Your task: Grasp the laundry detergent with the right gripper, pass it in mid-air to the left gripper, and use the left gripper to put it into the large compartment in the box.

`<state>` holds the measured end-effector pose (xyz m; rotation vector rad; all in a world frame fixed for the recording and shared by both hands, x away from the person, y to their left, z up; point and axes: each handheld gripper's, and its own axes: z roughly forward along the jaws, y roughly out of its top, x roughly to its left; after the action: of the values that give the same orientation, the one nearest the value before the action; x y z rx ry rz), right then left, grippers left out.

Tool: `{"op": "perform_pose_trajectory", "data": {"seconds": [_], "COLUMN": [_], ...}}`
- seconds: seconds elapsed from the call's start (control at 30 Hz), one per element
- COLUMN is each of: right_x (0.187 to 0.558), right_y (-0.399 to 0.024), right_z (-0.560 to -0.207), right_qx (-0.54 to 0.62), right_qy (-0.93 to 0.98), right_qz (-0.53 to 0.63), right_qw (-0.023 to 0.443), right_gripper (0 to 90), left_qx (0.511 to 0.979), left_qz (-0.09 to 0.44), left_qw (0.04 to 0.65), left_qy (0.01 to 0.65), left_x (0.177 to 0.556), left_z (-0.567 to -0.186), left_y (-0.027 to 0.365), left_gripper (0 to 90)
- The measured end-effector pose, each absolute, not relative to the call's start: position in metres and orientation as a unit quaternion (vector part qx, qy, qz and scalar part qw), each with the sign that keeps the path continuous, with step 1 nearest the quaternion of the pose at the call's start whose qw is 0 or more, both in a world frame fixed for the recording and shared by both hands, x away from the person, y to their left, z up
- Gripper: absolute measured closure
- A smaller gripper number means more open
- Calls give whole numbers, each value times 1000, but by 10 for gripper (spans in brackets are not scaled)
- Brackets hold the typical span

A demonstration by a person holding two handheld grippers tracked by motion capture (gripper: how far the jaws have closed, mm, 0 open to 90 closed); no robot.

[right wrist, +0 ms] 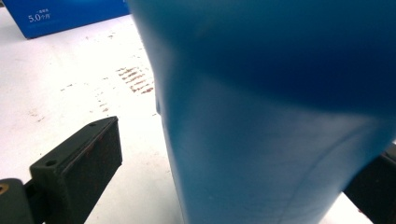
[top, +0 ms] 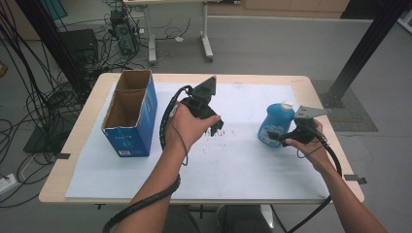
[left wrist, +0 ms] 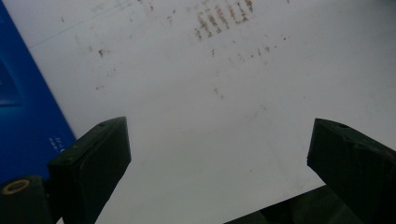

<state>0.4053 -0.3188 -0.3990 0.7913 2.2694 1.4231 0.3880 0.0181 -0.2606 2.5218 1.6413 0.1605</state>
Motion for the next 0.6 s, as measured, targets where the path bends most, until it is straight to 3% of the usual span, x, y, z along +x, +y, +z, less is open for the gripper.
{"op": "perform_pose_trajectory", "data": {"seconds": [0.6], "right_x": [406], "right_y": [-317], "right_z": [-400], "right_qx": [277], "right_qy": [801], "right_qz": [502], "right_qw": [173], "right_gripper": [24], "left_qx": [836], "left_qz": [54], "left_qw": [66], "left_qy": [542], "left_x": [388], "left_z": [-259], "left_y": [17], "left_gripper": [65]}}
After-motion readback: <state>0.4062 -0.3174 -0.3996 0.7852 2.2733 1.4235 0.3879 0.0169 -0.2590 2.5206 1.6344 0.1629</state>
